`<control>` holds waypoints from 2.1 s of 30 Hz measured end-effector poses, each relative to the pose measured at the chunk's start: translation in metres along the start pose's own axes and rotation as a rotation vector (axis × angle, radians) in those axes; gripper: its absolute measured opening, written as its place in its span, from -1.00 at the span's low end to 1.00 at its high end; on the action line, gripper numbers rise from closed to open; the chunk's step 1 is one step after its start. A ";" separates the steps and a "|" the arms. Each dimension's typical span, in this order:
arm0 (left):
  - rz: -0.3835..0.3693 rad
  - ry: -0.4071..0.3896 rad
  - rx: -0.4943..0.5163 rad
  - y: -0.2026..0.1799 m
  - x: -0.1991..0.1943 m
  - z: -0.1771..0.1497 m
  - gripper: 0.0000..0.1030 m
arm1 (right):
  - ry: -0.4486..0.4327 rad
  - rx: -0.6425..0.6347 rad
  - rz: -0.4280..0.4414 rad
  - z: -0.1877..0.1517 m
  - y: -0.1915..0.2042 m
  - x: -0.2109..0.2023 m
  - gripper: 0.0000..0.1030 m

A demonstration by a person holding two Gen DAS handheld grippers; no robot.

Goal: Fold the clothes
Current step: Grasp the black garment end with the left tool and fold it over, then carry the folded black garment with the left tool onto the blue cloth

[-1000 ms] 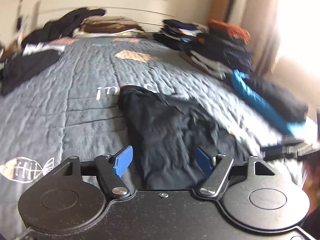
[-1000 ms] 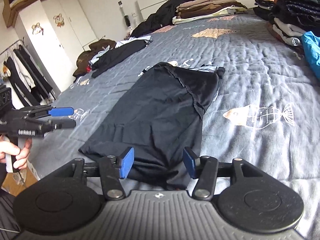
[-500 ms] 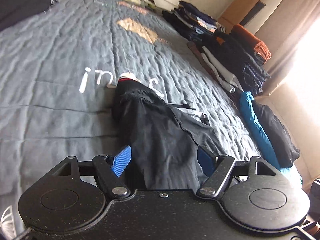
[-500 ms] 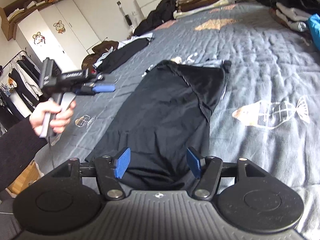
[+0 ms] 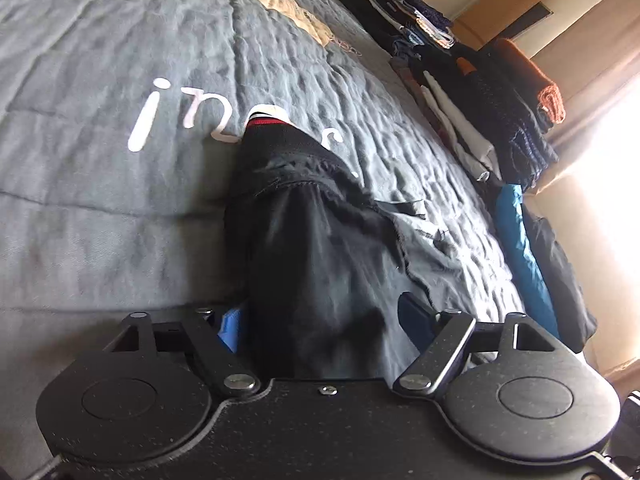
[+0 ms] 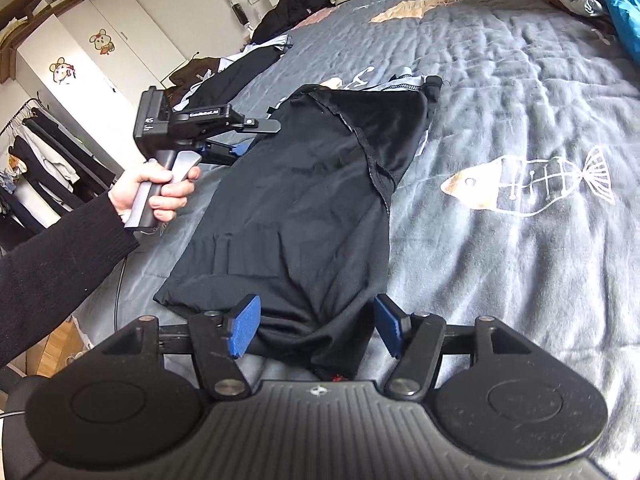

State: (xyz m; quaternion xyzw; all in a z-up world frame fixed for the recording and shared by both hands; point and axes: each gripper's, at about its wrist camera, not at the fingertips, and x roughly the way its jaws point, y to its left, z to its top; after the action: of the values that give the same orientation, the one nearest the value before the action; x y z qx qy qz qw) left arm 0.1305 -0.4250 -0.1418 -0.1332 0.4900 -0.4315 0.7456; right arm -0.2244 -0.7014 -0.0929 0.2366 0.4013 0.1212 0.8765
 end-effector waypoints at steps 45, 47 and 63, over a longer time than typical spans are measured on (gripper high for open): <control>-0.037 -0.059 0.161 -0.020 0.031 0.000 -0.71 | 0.187 0.313 0.254 0.024 -0.020 0.065 -0.76; -0.027 -0.071 0.190 -0.028 0.026 0.000 -0.73 | 0.158 0.320 0.225 0.021 -0.014 0.063 -0.76; -0.118 -0.205 0.366 -0.183 -0.024 0.011 -0.74 | -0.026 0.258 0.261 0.046 0.005 -0.063 -0.80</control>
State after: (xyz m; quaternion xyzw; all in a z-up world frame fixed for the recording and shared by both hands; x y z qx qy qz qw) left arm 0.0430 -0.5170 -0.0078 -0.0673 0.3163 -0.5404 0.7768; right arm -0.2304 -0.7366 -0.0239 0.3985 0.3681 0.1782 0.8209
